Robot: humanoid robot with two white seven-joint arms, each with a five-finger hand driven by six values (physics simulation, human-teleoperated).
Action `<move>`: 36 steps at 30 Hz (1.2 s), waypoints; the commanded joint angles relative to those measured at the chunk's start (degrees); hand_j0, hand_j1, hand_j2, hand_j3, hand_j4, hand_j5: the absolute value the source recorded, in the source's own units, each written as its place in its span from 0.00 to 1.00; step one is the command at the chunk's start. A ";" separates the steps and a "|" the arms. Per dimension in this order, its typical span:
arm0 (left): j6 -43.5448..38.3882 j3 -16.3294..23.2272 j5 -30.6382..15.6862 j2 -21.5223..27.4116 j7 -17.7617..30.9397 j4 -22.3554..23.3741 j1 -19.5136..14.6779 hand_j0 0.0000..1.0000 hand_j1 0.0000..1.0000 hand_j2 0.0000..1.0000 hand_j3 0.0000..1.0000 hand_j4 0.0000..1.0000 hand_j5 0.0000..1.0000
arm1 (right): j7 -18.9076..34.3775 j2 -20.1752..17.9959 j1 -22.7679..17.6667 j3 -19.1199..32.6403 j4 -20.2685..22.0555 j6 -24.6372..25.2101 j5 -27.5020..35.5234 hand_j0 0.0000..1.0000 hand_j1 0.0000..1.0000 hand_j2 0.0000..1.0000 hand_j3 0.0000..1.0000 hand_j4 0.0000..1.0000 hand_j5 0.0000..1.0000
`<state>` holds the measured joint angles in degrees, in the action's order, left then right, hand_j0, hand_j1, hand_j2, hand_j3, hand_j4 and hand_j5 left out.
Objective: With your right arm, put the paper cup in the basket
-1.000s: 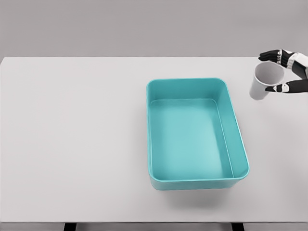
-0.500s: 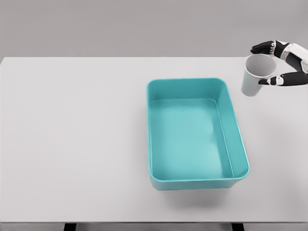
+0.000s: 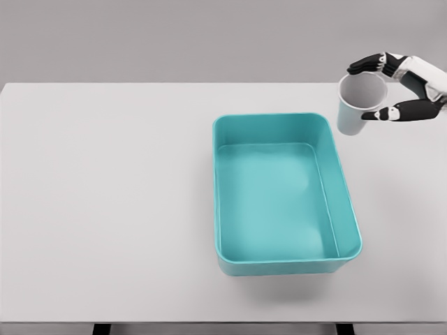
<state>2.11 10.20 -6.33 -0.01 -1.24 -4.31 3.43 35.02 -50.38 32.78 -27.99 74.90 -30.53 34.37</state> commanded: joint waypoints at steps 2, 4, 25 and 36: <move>0.00 0.00 0.00 0.01 0.01 0.01 0.00 1.00 1.00 1.00 1.00 1.00 1.00 | -0.02 -0.06 0.00 -0.04 1.92 0.21 0.43 0.75 0.75 0.75 0.75 0.75 0.75; 0.00 0.00 0.00 0.01 0.01 0.01 0.00 1.00 1.00 1.00 1.00 1.00 1.00 | -0.02 0.02 0.00 -0.04 2.80 0.21 0.43 0.75 0.75 0.75 0.75 0.75 0.75; 0.00 0.00 0.00 0.01 0.01 0.01 0.00 1.00 1.00 1.00 1.00 1.00 1.00 | -0.02 5.03 -0.09 -3.82 4.03 0.03 -4.49 0.75 0.75 0.75 0.75 0.75 0.75; 0.00 0.00 0.00 0.01 0.01 0.01 0.00 1.00 1.00 1.00 1.00 1.00 1.00 | -0.02 6.00 -0.09 -5.32 3.76 0.03 -6.51 0.75 0.75 0.75 0.75 0.75 0.75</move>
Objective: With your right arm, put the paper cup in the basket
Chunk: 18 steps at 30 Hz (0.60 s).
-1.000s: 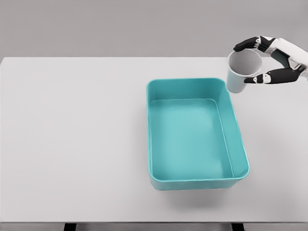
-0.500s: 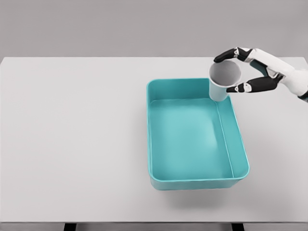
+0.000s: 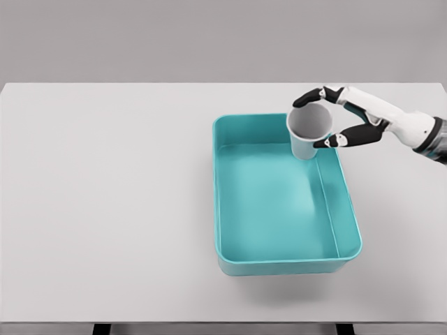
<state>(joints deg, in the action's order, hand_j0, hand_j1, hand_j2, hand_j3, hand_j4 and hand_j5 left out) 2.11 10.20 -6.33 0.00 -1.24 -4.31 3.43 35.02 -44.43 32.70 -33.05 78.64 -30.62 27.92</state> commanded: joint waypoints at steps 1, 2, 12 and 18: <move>0.00 0.00 0.00 0.00 0.01 0.01 0.00 1.00 1.00 1.00 1.00 1.00 1.00 | -0.02 0.31 0.00 -0.34 0.02 0.12 -0.24 0.75 0.75 0.75 0.75 0.75 0.75; 0.00 0.00 0.00 0.00 0.01 0.01 0.00 1.00 1.00 1.00 1.00 1.00 1.00 | -0.02 0.40 0.00 -0.61 -0.07 0.12 -0.32 0.75 0.75 0.75 0.75 0.75 0.75; 0.00 0.00 0.00 0.00 0.01 0.01 0.00 1.00 1.00 1.00 1.00 1.00 1.00 | -0.02 0.93 0.00 -1.49 -0.15 0.12 -2.96 0.75 0.75 0.75 0.75 0.75 0.75; 0.00 0.00 0.00 0.00 0.01 0.01 0.00 1.00 1.00 1.00 1.00 1.00 1.00 | -0.02 1.10 0.00 -1.57 -0.33 0.12 -3.31 0.75 0.75 0.75 0.75 0.75 0.75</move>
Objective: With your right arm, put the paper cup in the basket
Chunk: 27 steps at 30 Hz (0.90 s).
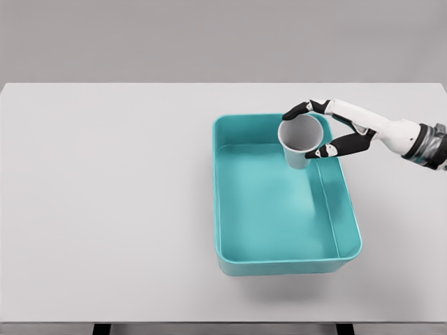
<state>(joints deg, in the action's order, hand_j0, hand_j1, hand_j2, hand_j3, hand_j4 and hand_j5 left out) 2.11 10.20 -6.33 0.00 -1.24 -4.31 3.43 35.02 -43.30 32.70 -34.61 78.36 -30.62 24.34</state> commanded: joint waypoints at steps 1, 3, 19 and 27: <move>0.00 0.00 0.00 0.00 0.01 0.01 0.00 1.00 1.00 1.00 1.00 1.00 1.00 | -0.02 0.06 0.00 -0.02 -0.23 0.13 -0.25 0.75 0.75 0.75 0.75 0.75 0.75; 0.00 0.00 0.00 0.00 0.01 0.01 0.00 1.00 1.00 1.00 1.00 1.00 1.00 | -0.02 0.23 0.09 -0.02 -0.23 0.13 -1.40 0.75 0.75 0.75 0.75 0.75 0.75; 0.00 0.00 0.00 0.00 0.01 0.01 0.00 1.00 1.00 1.00 1.00 1.00 1.00 | -0.02 1.29 1.06 1.65 15.15 8.48 -30.58 0.82 0.82 0.82 0.82 0.82 0.82; 0.00 0.00 0.00 0.00 0.01 0.01 0.00 1.00 1.00 1.00 1.00 1.00 1.00 | -0.02 -2.67 -1.14 12.98 11.12 5.40 -5.02 1.00 1.00 1.00 1.00 1.00 1.00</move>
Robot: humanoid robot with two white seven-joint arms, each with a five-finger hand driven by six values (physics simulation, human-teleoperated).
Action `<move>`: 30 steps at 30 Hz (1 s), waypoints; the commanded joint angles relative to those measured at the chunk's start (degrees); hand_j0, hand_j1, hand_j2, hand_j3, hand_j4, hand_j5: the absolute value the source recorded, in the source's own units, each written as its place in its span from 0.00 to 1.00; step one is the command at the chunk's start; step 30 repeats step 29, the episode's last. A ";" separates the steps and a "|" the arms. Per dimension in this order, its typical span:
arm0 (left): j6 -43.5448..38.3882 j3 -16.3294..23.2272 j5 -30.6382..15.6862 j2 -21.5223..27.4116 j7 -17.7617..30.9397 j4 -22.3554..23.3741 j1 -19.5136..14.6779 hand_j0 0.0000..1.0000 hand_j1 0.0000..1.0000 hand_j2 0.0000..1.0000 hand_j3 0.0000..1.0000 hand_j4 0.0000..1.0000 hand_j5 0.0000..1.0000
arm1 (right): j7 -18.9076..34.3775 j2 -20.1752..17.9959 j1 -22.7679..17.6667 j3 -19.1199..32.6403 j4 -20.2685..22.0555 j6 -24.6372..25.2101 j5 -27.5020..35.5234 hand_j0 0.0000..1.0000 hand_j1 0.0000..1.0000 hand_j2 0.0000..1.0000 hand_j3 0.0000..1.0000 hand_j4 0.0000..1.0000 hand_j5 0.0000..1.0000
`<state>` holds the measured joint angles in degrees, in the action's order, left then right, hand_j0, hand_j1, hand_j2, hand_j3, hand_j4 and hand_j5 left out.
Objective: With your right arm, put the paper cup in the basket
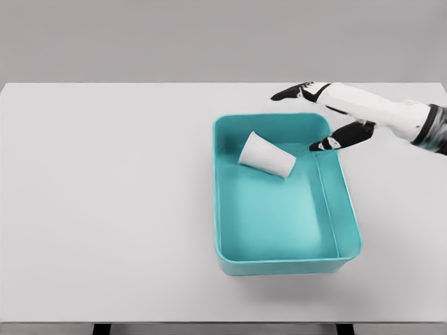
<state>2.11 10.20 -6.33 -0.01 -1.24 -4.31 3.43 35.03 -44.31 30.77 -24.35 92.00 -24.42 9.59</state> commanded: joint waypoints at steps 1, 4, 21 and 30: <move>0.00 0.00 0.00 0.01 0.01 0.01 0.00 1.00 1.00 1.00 1.00 1.00 1.00 | -0.03 -1.75 -0.79 3.87 -7.26 -2.03 13.61 1.00 1.00 1.00 1.00 1.00 1.00; 0.00 0.00 0.00 0.01 0.01 0.01 0.00 1.00 1.00 1.00 1.00 1.00 1.00 | -0.03 -1.57 -7.47 11.07 -15.97 -4.49 14.32 1.00 1.00 1.00 1.00 1.00 1.00; 0.00 0.00 0.00 0.01 0.01 0.01 0.00 1.00 1.00 1.00 1.00 1.00 1.00 | -0.03 7.66 -15.38 26.11 -19.40 -3.35 7.64 1.00 1.00 1.00 1.00 1.00 1.00; 0.00 -0.09 0.09 0.01 0.01 0.01 0.00 1.00 1.00 1.00 1.00 1.00 1.00 | -0.03 7.75 -15.12 26.20 -19.40 -3.35 7.64 1.00 1.00 1.00 1.00 1.00 1.00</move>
